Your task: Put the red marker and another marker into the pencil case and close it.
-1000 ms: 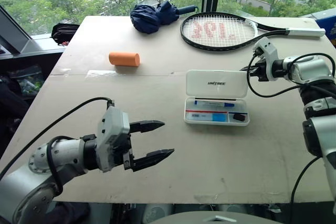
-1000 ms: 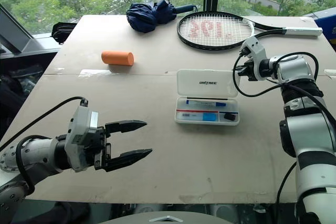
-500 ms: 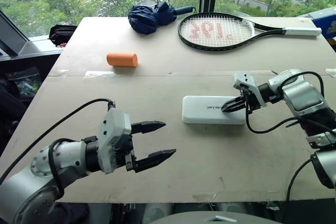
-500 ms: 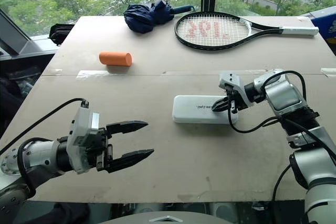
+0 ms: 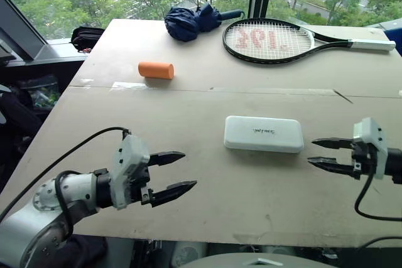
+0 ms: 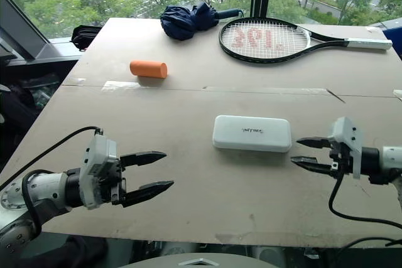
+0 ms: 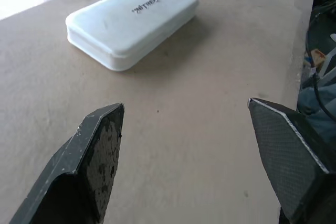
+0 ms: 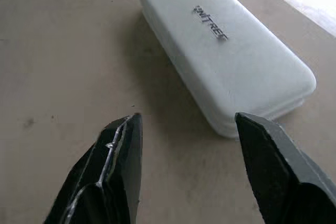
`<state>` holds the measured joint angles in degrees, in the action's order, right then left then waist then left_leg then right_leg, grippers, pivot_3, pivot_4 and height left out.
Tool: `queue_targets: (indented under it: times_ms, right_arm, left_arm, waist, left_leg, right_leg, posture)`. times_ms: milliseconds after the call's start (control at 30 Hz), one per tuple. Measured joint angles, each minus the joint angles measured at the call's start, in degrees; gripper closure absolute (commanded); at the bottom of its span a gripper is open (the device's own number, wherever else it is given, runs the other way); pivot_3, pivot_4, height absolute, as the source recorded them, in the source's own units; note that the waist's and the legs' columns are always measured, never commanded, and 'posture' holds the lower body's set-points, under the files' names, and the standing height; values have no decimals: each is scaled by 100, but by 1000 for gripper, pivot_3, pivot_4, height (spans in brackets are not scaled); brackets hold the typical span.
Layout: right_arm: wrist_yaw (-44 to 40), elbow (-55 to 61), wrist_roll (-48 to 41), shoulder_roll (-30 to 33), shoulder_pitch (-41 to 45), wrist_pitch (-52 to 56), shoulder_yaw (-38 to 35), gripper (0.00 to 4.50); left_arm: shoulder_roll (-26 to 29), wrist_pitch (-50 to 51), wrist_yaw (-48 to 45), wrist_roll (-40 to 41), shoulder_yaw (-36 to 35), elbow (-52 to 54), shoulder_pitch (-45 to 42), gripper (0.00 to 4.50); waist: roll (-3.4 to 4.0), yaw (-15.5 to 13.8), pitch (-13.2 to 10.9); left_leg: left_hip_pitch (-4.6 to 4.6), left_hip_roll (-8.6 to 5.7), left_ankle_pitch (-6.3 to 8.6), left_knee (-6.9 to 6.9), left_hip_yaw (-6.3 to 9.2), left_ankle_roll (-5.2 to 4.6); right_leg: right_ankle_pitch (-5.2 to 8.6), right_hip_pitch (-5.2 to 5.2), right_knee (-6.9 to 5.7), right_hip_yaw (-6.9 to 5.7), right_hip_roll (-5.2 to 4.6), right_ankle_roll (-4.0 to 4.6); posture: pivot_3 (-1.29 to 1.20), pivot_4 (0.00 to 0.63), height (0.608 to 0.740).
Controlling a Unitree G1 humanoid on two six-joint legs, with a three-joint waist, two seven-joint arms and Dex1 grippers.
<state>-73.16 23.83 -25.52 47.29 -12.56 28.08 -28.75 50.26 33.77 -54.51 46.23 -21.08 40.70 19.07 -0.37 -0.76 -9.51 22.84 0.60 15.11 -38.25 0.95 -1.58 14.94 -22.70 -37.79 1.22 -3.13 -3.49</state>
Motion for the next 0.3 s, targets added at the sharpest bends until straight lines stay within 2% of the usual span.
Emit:
queue_targets:
  times_ms: [33, 67, 167, 300]
  right_arm:
    - [-55, 191, -70, -102, -697, -54, -650, 128]
    - [-86, 237, -106, -141, -991, -57, -936, 53]
    - [-174, 517, -282, -427, -1869, -139, -1681, 53]
    - [-165, 685, -432, -615, -2425, -386, -2092, 53]
  left_arm:
    - [16, -124, -196, -66, -253, -107, 225, 665]
    - [22, -149, -277, -124, -327, -215, 339, 665]
    - [22, -221, -513, -218, -440, -413, 518, 665]
    - [77, -214, -777, -167, -539, -558, 466, 665]
  waist:
    - [-1, -5, 5]
    - [-2, 1, 5]
    - [-7, 7, 6]
    - [-14, 17, 9]
  left_leg:
    - [-8, 1, 1, 0, -1, -1]
    - [-11, 2, 1, 1, -6, -1]
    - [-14, 10, 1, -1, -19, -1]
    - [-18, 18, 1, -7, -38, -1]
  right_leg:
    - [11, 6, 1, 0, 3, 16]
    - [11, 8, 3, 3, 3, 16]
    - [12, 6, 5, 12, 7, 15]
    - [12, 4, 5, 28, 8, 15]
  posture:
    - [0, 150, 732]
    - [0, 150, 732]
    - [0, 150, 732]
    - [0, 150, 732]
